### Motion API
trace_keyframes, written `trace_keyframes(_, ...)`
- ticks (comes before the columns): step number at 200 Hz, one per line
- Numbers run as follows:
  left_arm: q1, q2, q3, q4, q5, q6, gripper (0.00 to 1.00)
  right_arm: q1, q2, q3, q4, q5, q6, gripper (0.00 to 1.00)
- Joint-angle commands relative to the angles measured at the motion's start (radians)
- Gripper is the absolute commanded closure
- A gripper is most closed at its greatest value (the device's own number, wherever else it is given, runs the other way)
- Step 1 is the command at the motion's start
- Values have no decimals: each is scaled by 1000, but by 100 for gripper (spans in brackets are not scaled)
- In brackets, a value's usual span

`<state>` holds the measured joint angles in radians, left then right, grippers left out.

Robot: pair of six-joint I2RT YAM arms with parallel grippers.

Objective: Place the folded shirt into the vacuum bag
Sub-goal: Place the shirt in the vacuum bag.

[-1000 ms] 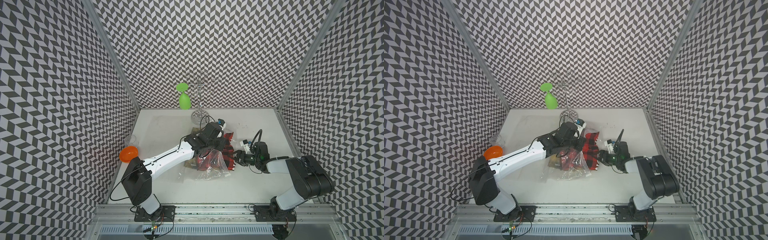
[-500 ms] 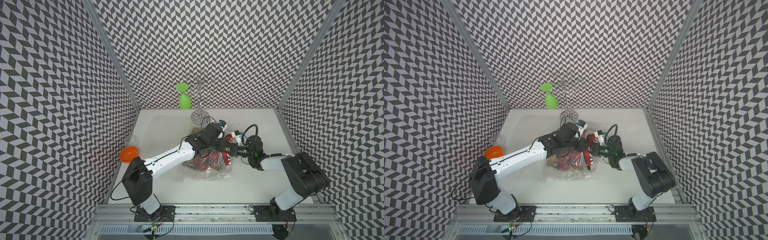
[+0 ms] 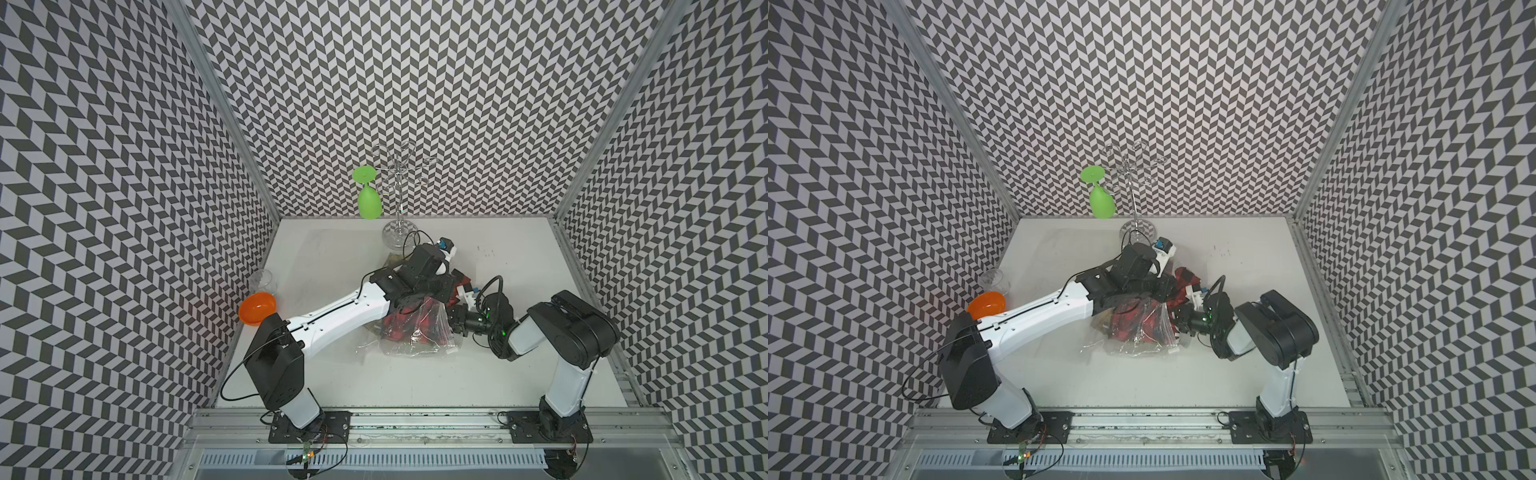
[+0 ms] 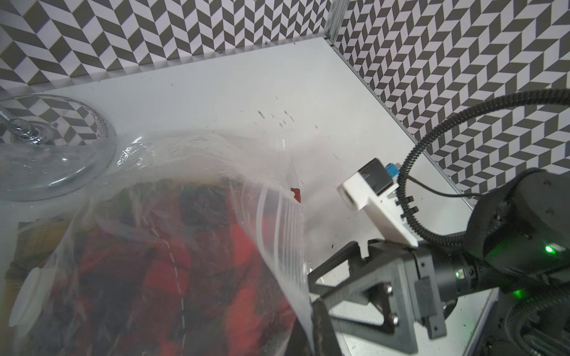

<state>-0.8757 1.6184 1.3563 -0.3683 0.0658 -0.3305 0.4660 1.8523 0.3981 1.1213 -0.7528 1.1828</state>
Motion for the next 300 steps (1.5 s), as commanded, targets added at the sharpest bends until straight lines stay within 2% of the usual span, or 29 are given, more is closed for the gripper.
trace_keyframes(1, -10, -40, 23, 72, 37, 17, 95, 7, -13, -11, -7, 47, -46, 75)
trace_keyframes(41, 11, -58, -28, 55, 7, 22, 95, -10, -190, 10, -147, 14, -102, 44)
trace_keyframes(56, 23, -74, -32, 52, 2, 26, 95, -50, -272, -10, -215, 0, -130, 36)
trace_keyframes(80, 29, -77, -26, 35, -6, 35, 95, -169, -364, -42, -409, -17, -241, 28)
trace_keyframes(101, 29, -74, -32, 41, 14, 25, 95, -270, -368, -34, -476, -49, -308, 24)
trace_keyframes(135, 20, -73, -22, 43, 37, 16, 95, -286, -289, 56, -434, -11, -319, 22)
trace_keyframes(167, 15, -68, -16, 43, 56, 15, 95, -251, -145, 135, -258, 27, -239, 26)
trace_keyframes(184, 14, -59, -13, 49, 71, 19, 95, -200, -73, 176, -166, 52, -215, 32)
trace_keyframes(195, 14, -52, -5, 49, 74, 25, 95, -168, -26, 200, -93, 34, -181, 42)
trace_keyframes(204, 14, -48, -1, 49, 77, 30, 95, -145, -9, 194, -2, 38, -138, 55)
trace_keyframes(220, 13, -40, 6, 51, 78, 39, 95, -109, -30, 190, 98, 45, -98, 71)
trace_keyframes(236, 13, -34, 15, 49, 90, 32, 95, -93, -101, 202, 66, 66, -124, 81)
trace_keyframes(259, 2, -31, 16, 59, 102, 24, 95, -93, -169, 233, 24, 106, -137, 88)
trace_keyframes(278, 0, -29, 15, 61, 103, 26, 95, -83, -125, 282, 1, 140, -95, 90)
trace_keyframes(300, 0, -41, 22, 60, 97, 22, 95, -55, -10, 365, -286, 262, -134, 91)
